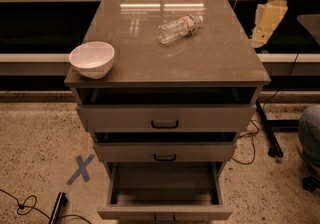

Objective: Place water bottle into bottom drawer

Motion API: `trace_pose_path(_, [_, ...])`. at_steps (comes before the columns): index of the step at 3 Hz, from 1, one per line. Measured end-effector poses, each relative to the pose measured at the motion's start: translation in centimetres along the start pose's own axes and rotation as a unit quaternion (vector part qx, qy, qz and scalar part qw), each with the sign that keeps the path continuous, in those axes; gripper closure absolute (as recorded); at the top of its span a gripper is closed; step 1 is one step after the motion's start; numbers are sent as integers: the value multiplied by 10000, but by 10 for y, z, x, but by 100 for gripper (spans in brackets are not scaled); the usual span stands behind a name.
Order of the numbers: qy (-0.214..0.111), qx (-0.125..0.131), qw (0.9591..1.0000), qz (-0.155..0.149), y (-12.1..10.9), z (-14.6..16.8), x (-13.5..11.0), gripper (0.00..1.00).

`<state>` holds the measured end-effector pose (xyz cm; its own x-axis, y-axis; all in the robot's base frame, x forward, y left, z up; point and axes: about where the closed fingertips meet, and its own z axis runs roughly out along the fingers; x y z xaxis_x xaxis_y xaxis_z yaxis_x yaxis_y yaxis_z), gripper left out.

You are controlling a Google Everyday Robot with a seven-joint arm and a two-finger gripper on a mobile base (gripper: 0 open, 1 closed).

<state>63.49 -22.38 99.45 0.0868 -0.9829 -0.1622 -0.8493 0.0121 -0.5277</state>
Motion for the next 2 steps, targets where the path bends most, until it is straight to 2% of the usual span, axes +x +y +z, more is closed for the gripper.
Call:
trace_pose_path(1, [92,68,9990,-424,-21,-1,-1,0])
trace_pose_path(2, [20,149,9945,-1032,-51,3,-3,0])
